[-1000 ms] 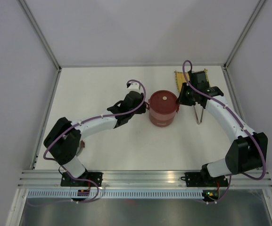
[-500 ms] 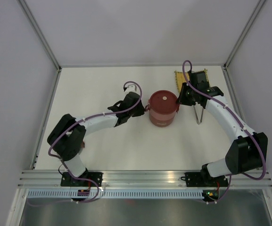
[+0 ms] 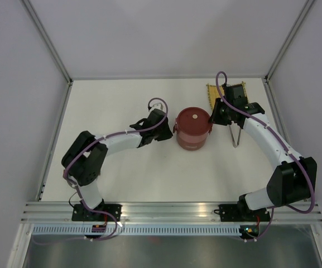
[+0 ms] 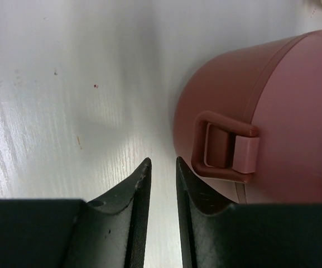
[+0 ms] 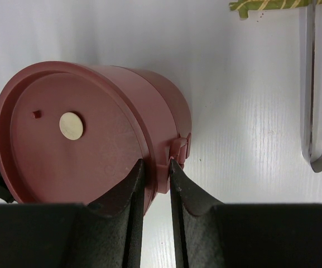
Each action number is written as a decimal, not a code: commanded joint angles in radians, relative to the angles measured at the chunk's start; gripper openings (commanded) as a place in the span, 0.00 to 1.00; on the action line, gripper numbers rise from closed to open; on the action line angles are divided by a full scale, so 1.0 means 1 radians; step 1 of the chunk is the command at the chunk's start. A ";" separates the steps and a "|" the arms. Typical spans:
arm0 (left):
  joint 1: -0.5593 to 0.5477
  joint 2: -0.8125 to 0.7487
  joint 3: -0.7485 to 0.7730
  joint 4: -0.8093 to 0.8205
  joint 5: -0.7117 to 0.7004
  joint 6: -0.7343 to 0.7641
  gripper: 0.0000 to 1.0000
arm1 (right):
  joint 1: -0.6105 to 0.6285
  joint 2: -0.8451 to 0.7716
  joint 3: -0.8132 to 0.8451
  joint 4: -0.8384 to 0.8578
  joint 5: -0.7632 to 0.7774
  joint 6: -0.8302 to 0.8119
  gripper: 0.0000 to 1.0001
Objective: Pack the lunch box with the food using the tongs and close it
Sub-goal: Close the fastener on the packing box.
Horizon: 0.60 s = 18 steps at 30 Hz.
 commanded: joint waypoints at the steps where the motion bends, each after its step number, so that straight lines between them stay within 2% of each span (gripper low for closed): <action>1: 0.050 -0.046 -0.012 0.016 0.054 -0.036 0.30 | 0.001 0.027 0.003 -0.047 0.006 -0.027 0.26; 4: 0.091 -0.069 0.011 -0.022 0.071 -0.007 0.30 | 0.002 0.035 0.004 -0.050 0.003 -0.033 0.25; 9: 0.105 -0.008 0.138 -0.085 0.116 0.065 0.30 | 0.002 0.044 0.003 -0.047 -0.011 -0.035 0.23; 14: 0.099 0.065 0.189 -0.096 0.260 0.052 0.26 | 0.001 0.047 0.008 -0.045 -0.012 -0.036 0.23; 18: 0.070 0.082 0.217 -0.136 0.237 0.070 0.25 | 0.001 0.050 0.008 -0.046 -0.014 -0.041 0.22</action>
